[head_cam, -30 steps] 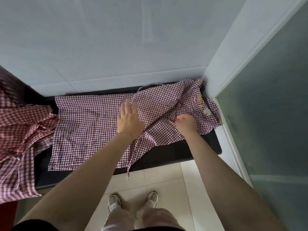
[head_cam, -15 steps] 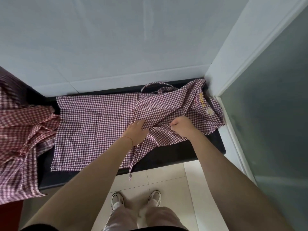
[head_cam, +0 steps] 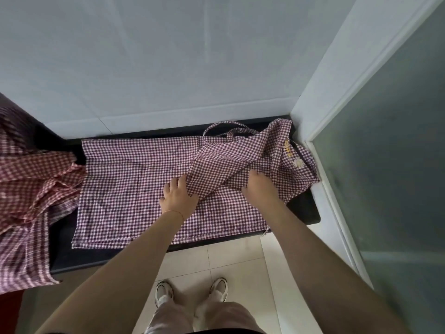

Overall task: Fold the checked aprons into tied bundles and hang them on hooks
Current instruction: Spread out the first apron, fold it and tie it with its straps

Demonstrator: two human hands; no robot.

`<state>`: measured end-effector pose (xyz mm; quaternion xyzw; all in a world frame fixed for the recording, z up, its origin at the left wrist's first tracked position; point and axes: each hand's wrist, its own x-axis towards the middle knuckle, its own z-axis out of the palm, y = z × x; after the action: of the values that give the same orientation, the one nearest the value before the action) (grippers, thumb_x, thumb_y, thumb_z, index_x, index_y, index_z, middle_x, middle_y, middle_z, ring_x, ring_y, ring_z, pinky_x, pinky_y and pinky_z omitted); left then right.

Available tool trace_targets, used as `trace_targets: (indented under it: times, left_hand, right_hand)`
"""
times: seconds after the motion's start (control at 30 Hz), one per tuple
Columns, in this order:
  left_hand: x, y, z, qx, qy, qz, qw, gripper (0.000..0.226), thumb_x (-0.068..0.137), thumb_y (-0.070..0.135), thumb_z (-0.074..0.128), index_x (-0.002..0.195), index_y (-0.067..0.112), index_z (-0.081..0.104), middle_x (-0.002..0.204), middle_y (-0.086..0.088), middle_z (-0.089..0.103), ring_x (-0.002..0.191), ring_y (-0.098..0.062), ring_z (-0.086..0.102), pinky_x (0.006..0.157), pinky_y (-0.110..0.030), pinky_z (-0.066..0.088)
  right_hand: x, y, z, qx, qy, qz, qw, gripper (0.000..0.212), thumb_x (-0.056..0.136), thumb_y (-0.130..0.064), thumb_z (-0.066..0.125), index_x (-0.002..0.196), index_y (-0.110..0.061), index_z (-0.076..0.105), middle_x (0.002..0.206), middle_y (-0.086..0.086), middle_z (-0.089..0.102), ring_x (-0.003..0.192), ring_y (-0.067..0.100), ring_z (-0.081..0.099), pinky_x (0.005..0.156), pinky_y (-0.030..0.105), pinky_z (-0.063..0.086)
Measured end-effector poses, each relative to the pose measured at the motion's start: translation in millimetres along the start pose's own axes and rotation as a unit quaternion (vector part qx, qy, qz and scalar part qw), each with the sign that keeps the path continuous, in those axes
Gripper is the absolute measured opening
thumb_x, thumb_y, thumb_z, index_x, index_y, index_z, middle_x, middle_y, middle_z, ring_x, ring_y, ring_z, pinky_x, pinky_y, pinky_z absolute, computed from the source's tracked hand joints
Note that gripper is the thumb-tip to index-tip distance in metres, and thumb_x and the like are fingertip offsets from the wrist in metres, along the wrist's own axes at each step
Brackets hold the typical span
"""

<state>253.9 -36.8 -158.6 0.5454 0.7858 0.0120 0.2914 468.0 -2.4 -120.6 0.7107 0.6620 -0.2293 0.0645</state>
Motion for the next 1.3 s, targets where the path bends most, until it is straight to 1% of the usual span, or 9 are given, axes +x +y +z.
trace_targets:
  times: [0.13, 0.3, 0.53, 0.63, 0.77, 0.9, 1.03, 1.13, 1.3]
  left_hand:
    - [-0.7, -7.5, 2.3, 0.023, -0.017, -0.001, 1.000, 0.087, 0.091, 0.060, 0.054, 0.157, 0.025, 0.010, 0.165, 0.001, 0.012, 0.152, -0.028, 0.008, 0.115, -0.063, 0.022]
    - [-4.6, -17.6, 0.3, 0.047, -0.045, -0.001, 0.998, 0.104, 0.084, 0.071, 0.056, 0.158, 0.022, 0.002, 0.167, 0.004, -0.002, 0.153, -0.031, -0.004, 0.116, -0.066, 0.017]
    - [-8.8, -22.8, 4.9, 0.128, -0.087, 0.001, 0.988, 0.113, 0.079, 0.074, 0.059, 0.158, 0.028, -0.007, 0.166, -0.003, -0.016, 0.151, -0.037, -0.013, 0.115, -0.067, 0.015]
    - [-6.6, -22.1, 3.6, 0.104, -0.075, 0.003, 0.992, 0.110, 0.080, 0.069, 0.064, 0.158, 0.026, 0.000, 0.166, -0.002, -0.010, 0.152, -0.035, -0.009, 0.115, -0.067, 0.016]
    - [-0.7, -31.6, -4.8, -0.037, -0.022, 0.020, 0.999, 0.083, 0.083, 0.053, 0.071, 0.149, 0.019, 0.034, 0.156, -0.003, 0.031, 0.143, -0.024, 0.031, 0.115, -0.053, 0.033]
    - [-7.3, -35.7, -9.8, -0.031, 0.006, 0.076, 0.997, 0.045, 0.089, 0.034, 0.069, 0.130, 0.017, 0.061, 0.139, -0.001, 0.048, 0.132, -0.023, 0.041, 0.111, -0.040, 0.037]
    - [-20.0, -40.1, -10.5, -0.047, 0.108, 0.252, 0.960, 0.023, 0.080, 0.012, 0.076, 0.103, 0.015, 0.074, 0.110, -0.002, 0.067, 0.110, -0.024, 0.057, 0.097, -0.049, 0.049]
    - [-37.0, -39.3, -18.5, 0.056, -0.003, 0.304, 0.951, 0.016, 0.085, 0.024, 0.073, 0.101, 0.027, 0.074, 0.136, -0.002, 0.056, 0.133, -0.024, 0.042, 0.113, -0.051, 0.036]
    - [-38.1, -66.4, -23.6, 0.115, -0.119, 0.162, 0.973, 0.030, 0.087, 0.033, 0.070, 0.116, 0.037, 0.065, 0.163, 0.000, 0.017, 0.152, -0.029, 0.004, 0.118, -0.062, 0.019]
  right_hand:
    - [-1.0, -4.2, 36.0, 0.016, -0.070, 0.041, 0.997, 0.086, 0.096, -0.055, 0.050, 0.155, -0.009, 0.009, 0.162, 0.019, 0.012, 0.149, 0.038, 0.017, 0.118, 0.053, 0.025]
    - [13.6, 21.8, 35.9, 0.036, -0.032, 0.060, 0.997, 0.089, 0.099, -0.059, 0.038, 0.158, -0.009, -0.006, 0.167, 0.010, -0.006, 0.154, 0.028, 0.001, 0.123, 0.049, 0.007]
    - [-5.8, -4.2, 32.1, -0.025, 0.020, -0.042, 0.999, 0.054, 0.097, -0.042, 0.053, 0.138, -0.009, 0.041, 0.139, 0.014, 0.043, 0.125, 0.029, 0.044, 0.100, 0.042, 0.044]
    - [-14.0, -11.0, 47.2, -0.071, -0.052, -0.058, 0.994, 0.074, 0.095, -0.053, 0.051, 0.151, -0.011, 0.027, 0.154, 0.015, 0.030, 0.140, 0.032, 0.032, 0.110, 0.048, 0.039]
    - [0.5, 2.6, 42.1, -0.069, -0.088, -0.009, 0.994, 0.088, 0.095, -0.055, 0.049, 0.158, -0.010, 0.005, 0.167, 0.012, 0.001, 0.153, 0.031, 0.007, 0.121, 0.052, 0.016]
    - [-1.3, -22.7, 22.4, -0.077, 0.083, -0.099, 0.989, 0.053, 0.095, -0.028, 0.056, 0.142, -0.009, 0.039, 0.146, 0.013, 0.043, 0.133, 0.029, 0.042, 0.110, 0.045, 0.037]
    - [-5.9, -68.1, 18.9, -0.095, 0.157, -0.255, 0.950, 0.064, 0.091, -0.002, 0.055, 0.150, -0.017, 0.036, 0.159, 0.013, 0.030, 0.147, 0.032, 0.026, 0.119, 0.051, 0.027]
    - [-9.3, -93.9, 19.7, -0.188, 0.065, -0.341, 0.919, 0.065, 0.091, 0.002, 0.053, 0.148, -0.027, 0.042, 0.167, 0.007, 0.009, 0.153, 0.033, 0.004, 0.122, 0.058, 0.011]
    - [-6.1, -103.2, 31.3, -0.381, -0.033, -0.294, 0.876, 0.030, 0.091, -0.016, 0.062, 0.121, -0.016, 0.067, 0.164, 0.008, 0.022, 0.154, 0.029, -0.002, 0.123, 0.055, -0.001]
